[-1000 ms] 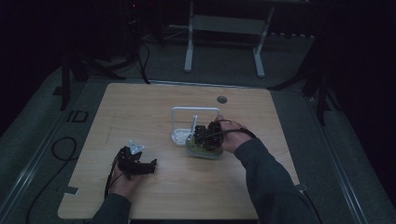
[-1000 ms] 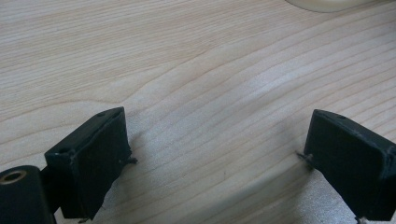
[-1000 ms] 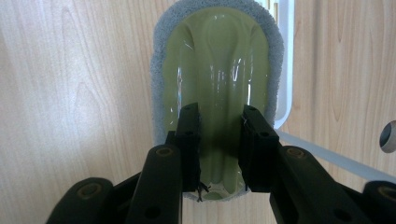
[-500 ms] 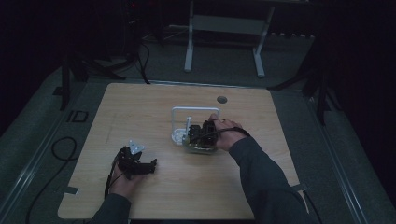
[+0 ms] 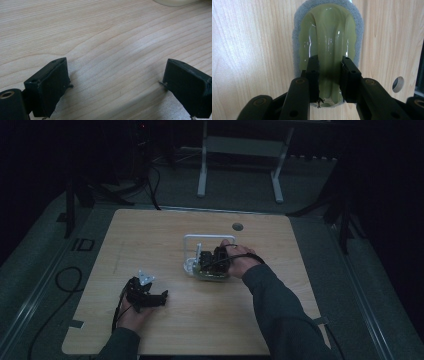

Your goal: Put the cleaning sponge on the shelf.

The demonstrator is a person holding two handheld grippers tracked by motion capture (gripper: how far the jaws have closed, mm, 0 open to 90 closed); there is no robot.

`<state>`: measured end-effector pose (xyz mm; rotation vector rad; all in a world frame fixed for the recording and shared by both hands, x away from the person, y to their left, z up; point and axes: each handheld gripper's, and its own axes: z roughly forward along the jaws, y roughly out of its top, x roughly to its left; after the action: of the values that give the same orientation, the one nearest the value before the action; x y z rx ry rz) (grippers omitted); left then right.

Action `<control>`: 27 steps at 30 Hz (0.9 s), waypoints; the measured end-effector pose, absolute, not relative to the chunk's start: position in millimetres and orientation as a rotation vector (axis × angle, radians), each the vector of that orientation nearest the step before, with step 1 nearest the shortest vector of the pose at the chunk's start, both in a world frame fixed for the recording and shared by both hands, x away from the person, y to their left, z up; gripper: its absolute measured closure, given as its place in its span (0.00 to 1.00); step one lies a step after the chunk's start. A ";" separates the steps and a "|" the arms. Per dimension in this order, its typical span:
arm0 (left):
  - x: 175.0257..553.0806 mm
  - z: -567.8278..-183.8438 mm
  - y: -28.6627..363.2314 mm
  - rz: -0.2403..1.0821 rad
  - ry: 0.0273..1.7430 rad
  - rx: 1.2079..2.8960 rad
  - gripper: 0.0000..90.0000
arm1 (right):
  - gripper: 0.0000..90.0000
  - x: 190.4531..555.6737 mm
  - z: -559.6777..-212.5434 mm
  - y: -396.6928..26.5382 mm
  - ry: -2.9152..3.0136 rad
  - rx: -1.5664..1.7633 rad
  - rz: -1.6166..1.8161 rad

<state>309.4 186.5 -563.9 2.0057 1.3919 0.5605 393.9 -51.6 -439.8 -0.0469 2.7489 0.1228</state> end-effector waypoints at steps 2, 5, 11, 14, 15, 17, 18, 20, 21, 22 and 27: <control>309.4 -563.9 186.6 0.561 1.392 2.006 0.07 | 0.80 396.1 -440.5 -50.4 2.744 -0.042 0.132; 309.4 -563.9 186.6 0.560 1.392 2.006 0.07 | 0.80 399.1 -441.7 -47.0 2.729 -0.041 0.133; 309.3 -563.9 186.6 0.560 1.392 2.006 0.07 | 0.80 402.9 -446.9 -34.6 2.705 -0.075 0.078; 309.3 -563.9 186.6 0.560 1.392 2.006 0.07 | 0.80 406.7 -448.5 -30.1 2.704 -0.074 0.057; 309.3 -563.9 186.6 0.560 1.392 2.006 0.07 | 0.80 408.1 -449.2 -29.2 2.710 -0.073 0.054; 309.3 -563.9 186.6 0.560 1.392 2.006 0.07 | 0.80 409.8 -452.2 -28.0 2.714 -0.071 0.048; 309.3 -563.9 186.6 0.560 1.392 2.007 0.07 | 0.80 410.7 -453.9 -27.5 2.714 -0.075 0.044; 309.3 -563.9 186.6 0.560 1.392 2.006 0.07 | 0.80 411.2 -455.7 -27.1 2.710 -0.076 0.040; 309.3 -563.9 186.6 0.560 1.392 2.007 0.07 | 0.80 411.6 -457.4 -26.7 2.706 -0.080 0.032; 309.3 -563.9 186.6 0.560 1.392 2.006 0.07 | 0.79 413.0 -460.5 -26.3 2.704 -0.077 0.029; 309.3 -563.8 186.5 0.560 1.392 2.007 0.07 | 0.79 415.4 -462.9 -25.4 2.703 -0.067 0.047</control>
<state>309.3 186.5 -563.8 2.0065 1.3923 0.5601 415.4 -25.4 -462.9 -0.0666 2.7027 0.0470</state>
